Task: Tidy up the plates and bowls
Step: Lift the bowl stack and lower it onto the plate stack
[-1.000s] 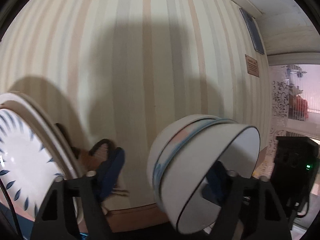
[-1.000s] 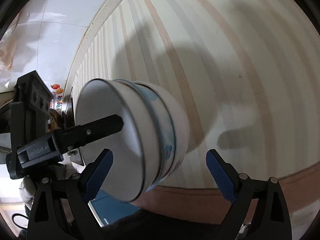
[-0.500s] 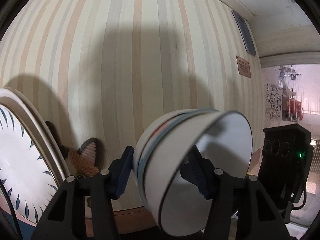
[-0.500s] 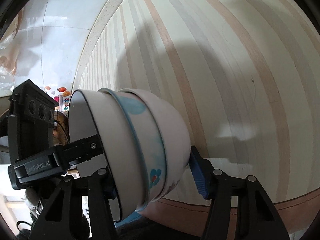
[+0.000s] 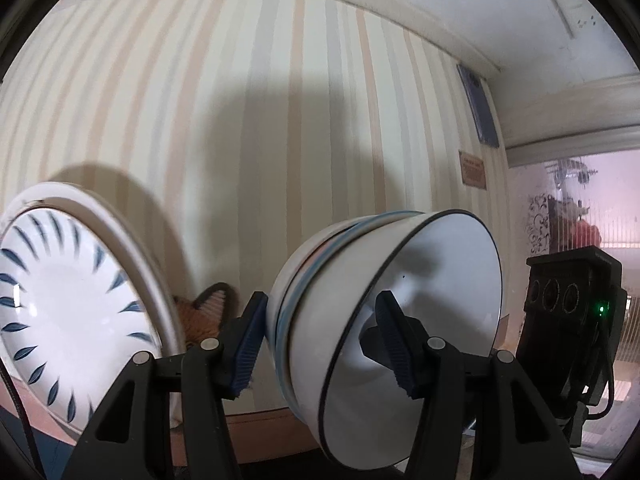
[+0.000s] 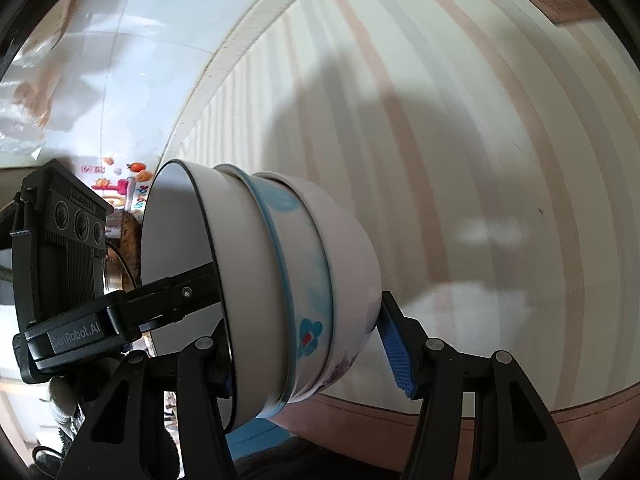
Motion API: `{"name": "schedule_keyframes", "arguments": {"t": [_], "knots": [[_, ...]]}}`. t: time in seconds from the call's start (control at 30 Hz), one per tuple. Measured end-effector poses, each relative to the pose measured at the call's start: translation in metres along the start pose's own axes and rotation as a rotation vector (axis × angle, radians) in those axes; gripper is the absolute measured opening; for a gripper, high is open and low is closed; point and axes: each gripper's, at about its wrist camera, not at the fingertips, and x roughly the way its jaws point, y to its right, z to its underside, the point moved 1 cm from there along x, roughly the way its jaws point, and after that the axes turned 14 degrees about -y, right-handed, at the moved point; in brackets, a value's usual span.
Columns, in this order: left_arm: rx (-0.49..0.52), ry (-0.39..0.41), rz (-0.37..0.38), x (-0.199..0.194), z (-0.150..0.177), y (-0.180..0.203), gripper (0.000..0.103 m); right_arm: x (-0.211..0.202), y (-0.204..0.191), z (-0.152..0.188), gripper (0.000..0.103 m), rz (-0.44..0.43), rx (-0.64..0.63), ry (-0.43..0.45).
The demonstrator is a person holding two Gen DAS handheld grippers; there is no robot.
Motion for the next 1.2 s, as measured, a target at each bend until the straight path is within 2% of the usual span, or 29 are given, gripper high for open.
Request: {"name": "schedule_keyframes", "arguments": {"t": [0.3, 0.6, 0.93, 1.2], "knots": [[-0.098, 0.114, 0.013, -0.055, 0.02, -0.042, 0.052, 0.009, -0.064, -0.011, 0.06, 0.008, -0.127, -0.06], [-0.257, 0.188, 0.043, -0.087, 0.049, -0.118, 0.052, 0.061, -0.13, -0.017, 0.06, 0.021, -0.277, -0.178], [-0.403, 0.212, 0.069, -0.082, 0.073, -0.188, 0.052, 0.141, -0.171, -0.02, 0.06, 0.036, -0.359, -0.292], [-0.442, 0.213, 0.091, -0.078, 0.072, -0.209, 0.051, 0.176, -0.18, -0.028, 0.06, 0.064, -0.365, -0.323]]}}
